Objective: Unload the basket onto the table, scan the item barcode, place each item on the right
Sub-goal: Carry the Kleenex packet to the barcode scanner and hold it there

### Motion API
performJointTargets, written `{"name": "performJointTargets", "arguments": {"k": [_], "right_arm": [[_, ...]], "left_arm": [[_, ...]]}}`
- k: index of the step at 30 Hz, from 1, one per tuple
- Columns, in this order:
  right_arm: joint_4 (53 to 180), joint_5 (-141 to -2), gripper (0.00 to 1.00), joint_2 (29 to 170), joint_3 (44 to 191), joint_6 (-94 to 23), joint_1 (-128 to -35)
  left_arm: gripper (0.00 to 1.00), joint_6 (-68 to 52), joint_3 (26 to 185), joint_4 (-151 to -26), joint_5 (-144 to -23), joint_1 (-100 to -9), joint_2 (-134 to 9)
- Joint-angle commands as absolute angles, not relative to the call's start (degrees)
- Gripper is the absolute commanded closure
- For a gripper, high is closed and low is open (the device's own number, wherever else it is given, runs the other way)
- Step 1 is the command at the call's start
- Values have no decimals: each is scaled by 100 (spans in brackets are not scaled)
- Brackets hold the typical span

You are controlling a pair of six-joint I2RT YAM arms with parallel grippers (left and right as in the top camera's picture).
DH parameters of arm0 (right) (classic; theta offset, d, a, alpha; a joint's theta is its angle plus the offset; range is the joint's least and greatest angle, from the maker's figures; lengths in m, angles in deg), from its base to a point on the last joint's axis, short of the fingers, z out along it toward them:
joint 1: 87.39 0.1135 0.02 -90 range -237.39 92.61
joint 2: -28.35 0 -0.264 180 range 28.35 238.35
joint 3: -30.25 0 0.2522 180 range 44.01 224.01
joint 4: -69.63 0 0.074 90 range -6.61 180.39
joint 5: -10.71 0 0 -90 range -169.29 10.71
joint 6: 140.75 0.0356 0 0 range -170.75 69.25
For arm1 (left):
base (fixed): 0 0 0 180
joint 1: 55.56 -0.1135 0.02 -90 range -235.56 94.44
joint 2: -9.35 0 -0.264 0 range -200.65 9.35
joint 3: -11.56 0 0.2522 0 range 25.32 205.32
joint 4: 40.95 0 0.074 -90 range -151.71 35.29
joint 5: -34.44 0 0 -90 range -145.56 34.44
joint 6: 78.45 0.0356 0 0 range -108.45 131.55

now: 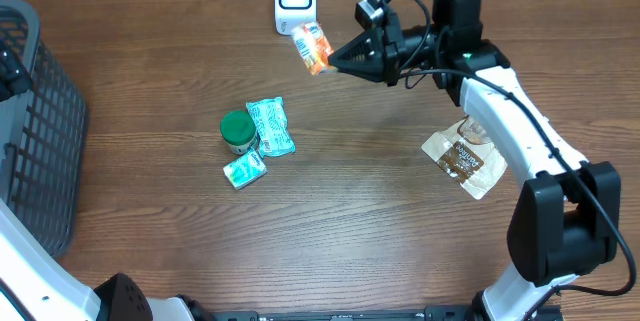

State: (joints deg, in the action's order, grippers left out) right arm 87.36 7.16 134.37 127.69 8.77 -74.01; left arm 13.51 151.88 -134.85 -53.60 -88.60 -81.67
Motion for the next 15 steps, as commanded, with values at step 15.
{"name": "performJointTargets", "arguments": {"k": [15], "right_arm": [[13840,-3998,96,13358,13617,-3068,-6489]], "left_arm": [[1,1300,15169,-13465,-5387,-8864,-8139]]}}
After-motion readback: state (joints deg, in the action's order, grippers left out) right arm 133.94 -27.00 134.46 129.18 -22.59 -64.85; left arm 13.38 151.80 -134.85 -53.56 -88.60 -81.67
